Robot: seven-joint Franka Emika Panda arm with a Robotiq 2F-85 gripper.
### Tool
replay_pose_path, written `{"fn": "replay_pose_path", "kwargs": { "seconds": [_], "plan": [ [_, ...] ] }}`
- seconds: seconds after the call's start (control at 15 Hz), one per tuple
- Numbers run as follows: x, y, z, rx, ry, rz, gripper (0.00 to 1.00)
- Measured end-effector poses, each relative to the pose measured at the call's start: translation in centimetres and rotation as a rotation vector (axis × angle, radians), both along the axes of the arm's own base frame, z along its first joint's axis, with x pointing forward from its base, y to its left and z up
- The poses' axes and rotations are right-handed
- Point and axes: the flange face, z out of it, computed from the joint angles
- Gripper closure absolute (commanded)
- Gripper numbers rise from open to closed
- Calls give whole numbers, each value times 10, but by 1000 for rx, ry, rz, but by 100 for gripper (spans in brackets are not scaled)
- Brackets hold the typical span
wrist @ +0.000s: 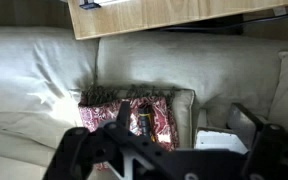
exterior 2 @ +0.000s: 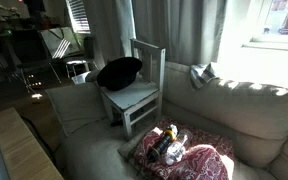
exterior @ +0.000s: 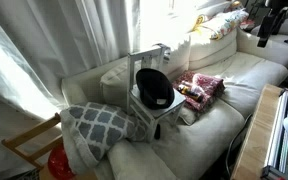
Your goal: Put the striped grey and white towel inside the black hat and then put the black hat on the maroon fleece
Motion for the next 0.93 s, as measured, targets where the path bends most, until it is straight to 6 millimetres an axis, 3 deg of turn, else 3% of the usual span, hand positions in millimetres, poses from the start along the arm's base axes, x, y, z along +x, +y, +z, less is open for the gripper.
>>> {"fn": "replay_pose_path", "kwargs": {
  "seconds": [0.6, 0.73, 0.93],
  "plan": [
    [1, -1, -5, 6, 7, -5, 0],
    [16, -11, -6, 74, -37, -47, 0],
    [55, -36, -18, 186, -115, -150, 0]
  ]
}}
